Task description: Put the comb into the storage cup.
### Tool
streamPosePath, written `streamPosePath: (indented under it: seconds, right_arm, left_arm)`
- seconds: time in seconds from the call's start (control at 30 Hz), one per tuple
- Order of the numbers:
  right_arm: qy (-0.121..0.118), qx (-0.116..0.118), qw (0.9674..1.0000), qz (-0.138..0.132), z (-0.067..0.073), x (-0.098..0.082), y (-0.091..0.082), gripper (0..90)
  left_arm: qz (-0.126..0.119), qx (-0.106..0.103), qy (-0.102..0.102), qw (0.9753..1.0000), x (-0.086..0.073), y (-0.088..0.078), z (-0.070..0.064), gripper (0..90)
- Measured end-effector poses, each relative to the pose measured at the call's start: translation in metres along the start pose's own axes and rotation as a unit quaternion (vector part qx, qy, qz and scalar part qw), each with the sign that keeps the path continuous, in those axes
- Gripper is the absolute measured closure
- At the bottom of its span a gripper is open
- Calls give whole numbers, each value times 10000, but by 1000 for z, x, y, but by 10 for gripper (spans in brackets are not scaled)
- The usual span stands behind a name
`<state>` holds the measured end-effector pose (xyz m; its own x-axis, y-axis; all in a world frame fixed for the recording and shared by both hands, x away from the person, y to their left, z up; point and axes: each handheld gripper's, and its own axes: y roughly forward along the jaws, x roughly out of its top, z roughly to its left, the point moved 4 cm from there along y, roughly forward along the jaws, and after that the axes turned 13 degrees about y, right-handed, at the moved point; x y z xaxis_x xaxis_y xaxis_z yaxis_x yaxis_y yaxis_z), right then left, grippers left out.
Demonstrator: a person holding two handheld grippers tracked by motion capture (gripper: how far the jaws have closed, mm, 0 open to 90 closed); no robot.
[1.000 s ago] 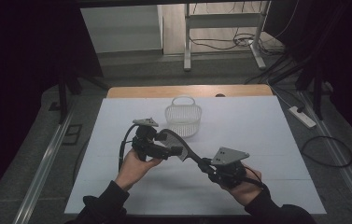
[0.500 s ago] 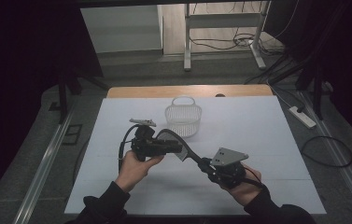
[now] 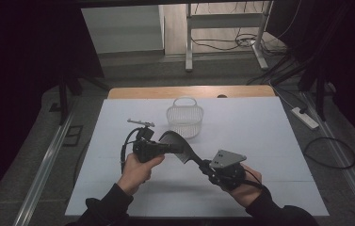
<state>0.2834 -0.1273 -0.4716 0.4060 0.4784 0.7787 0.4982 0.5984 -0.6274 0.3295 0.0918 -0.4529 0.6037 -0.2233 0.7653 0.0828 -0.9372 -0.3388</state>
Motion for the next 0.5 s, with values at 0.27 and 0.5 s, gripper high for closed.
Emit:
streamPosePath:
  seconds: [0.27, 0.5]
  right_arm:
    - [207, 114, 9997, -70, -3, 2, 0, 673]
    - [260, 242, 9993, -112, -3, 2, -1, 591]
  left_arm:
    - [-56, 91, 32, 9999, 1, -1, -1, 873]
    - [-23, 196, 137, 9997, 1, -3, -1, 873]
